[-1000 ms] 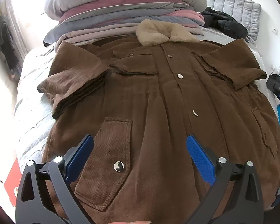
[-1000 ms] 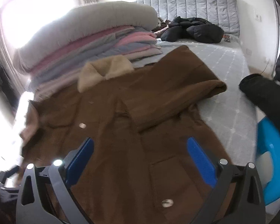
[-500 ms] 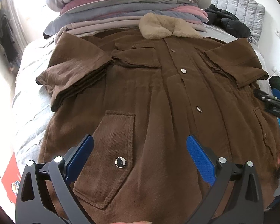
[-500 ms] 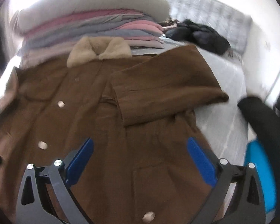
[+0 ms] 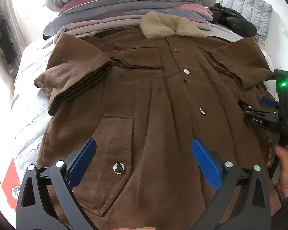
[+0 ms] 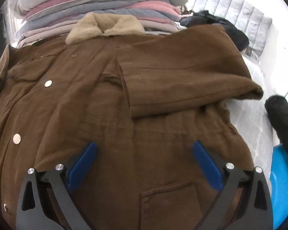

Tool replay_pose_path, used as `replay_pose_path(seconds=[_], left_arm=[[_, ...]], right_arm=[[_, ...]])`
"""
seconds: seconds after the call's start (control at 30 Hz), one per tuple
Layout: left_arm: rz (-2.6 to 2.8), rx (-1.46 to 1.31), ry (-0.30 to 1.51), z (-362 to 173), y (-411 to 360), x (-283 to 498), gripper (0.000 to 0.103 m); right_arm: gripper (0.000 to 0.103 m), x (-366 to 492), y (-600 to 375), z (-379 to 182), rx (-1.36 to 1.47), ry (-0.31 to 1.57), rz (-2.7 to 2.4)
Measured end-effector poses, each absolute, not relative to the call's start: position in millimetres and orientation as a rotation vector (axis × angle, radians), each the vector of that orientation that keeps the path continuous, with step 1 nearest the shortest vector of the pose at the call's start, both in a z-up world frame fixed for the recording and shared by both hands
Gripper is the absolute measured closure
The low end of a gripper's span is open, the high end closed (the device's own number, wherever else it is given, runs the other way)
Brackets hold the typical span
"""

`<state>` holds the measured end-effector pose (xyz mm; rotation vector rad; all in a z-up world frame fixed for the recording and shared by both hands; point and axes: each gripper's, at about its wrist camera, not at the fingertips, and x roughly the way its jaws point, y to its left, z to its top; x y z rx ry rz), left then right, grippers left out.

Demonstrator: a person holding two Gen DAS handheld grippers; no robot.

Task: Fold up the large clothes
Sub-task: 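Position both tools above the brown corduroy jacket on the bed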

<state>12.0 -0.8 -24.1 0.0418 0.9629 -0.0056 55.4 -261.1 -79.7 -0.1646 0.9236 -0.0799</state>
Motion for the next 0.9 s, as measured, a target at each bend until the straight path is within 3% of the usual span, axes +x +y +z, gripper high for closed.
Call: replay_pose_path(seconds=[0.9], left_arm=[[0.011,0.043,0.961,-26.6,1.3,9.5,0.007]], right_arm=[[0.007,51.3,-264.5,-79.7,-0.129,0.918,-0.073]])
